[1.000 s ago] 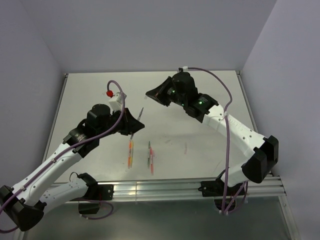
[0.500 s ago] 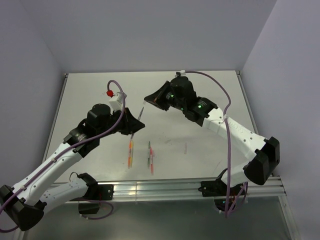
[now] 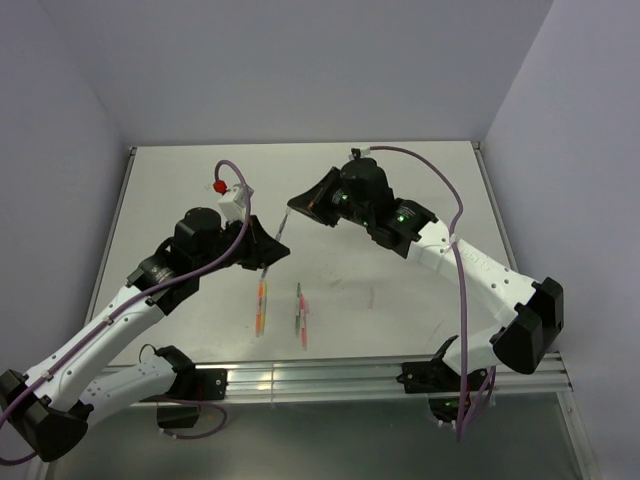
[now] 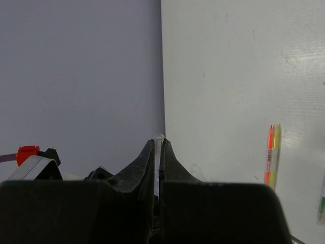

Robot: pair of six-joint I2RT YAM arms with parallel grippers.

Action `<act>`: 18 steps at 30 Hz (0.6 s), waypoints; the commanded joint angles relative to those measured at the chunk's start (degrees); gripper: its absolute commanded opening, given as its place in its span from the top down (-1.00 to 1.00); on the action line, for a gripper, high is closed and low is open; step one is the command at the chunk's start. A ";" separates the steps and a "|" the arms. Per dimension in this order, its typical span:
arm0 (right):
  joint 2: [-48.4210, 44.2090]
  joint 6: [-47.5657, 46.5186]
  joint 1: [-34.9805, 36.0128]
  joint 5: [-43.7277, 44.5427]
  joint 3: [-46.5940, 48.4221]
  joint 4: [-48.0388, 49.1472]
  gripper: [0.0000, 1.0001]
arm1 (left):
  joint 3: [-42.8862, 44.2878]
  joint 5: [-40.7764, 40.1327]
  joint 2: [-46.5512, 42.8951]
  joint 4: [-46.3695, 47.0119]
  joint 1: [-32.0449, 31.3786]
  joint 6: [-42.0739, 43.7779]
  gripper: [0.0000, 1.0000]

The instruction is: Insert the pens into the pen caps

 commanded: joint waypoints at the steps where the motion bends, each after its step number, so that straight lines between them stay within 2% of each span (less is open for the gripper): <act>1: -2.03 0.13 0.68 0.48 -0.34 1.81 1.00 | 1.08 -0.53 -0.37 2.54 -0.17 -0.17 1.00; 18: -1.77 -0.92 3.75 2.76 -1.39 2.16 1.00 | 0.91 -2.47 -0.54 3.50 -0.08 -0.87 0.99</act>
